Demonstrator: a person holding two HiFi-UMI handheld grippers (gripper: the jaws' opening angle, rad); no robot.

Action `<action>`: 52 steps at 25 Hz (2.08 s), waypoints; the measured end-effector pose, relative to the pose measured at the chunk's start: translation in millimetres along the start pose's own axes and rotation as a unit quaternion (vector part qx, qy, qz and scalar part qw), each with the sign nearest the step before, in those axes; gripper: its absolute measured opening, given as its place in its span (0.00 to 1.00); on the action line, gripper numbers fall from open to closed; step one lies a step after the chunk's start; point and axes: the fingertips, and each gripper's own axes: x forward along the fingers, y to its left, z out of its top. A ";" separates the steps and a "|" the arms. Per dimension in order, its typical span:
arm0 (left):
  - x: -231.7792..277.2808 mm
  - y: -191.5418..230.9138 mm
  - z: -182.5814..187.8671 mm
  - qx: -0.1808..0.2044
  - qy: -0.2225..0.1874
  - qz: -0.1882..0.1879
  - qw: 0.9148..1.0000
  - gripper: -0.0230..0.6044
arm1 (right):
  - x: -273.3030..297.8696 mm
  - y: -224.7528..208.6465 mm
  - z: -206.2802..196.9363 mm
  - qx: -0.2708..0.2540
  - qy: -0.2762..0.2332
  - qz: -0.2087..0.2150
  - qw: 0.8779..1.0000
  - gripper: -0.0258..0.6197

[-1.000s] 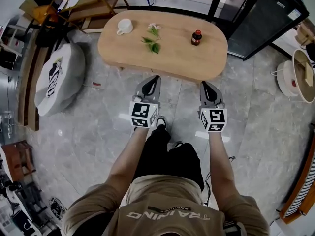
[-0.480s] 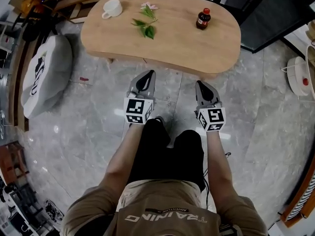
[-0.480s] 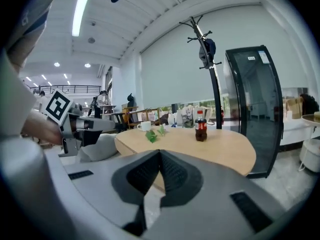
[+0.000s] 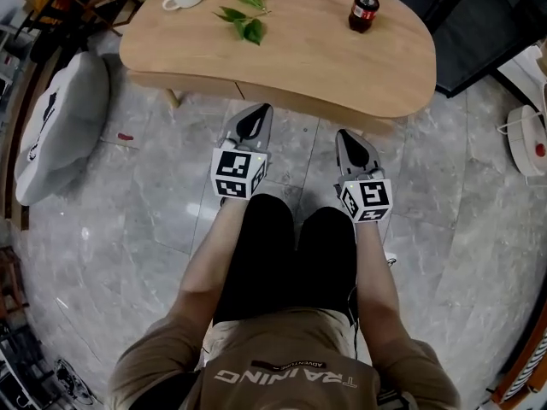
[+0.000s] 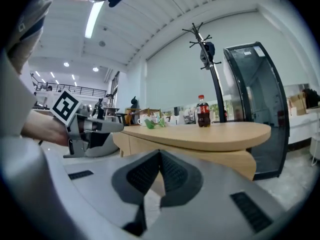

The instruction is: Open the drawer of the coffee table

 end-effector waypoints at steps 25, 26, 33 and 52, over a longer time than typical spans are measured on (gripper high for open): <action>17.0 17.6 -82.8 -0.377 -0.070 -0.036 0.923 0.05 | 4.4 8.6 -26.7 -0.092 -0.007 -0.012 0.996 0.05; 20.6 23.8 -92.2 -0.451 -0.093 -0.048 0.886 0.05 | 5.4 7.2 -26.1 -0.090 -0.006 -0.014 0.996 0.05; 36.6 53.5 -144.1 -0.659 -0.195 -0.065 0.724 0.05 | 3.4 -1.4 -23.3 -0.074 -0.011 -0.022 0.997 0.05; 77.3 52.1 -139.5 -0.622 -0.329 -0.171 0.690 0.41 | 1.6 -13.9 -54.5 -0.049 0.020 -0.017 0.998 0.05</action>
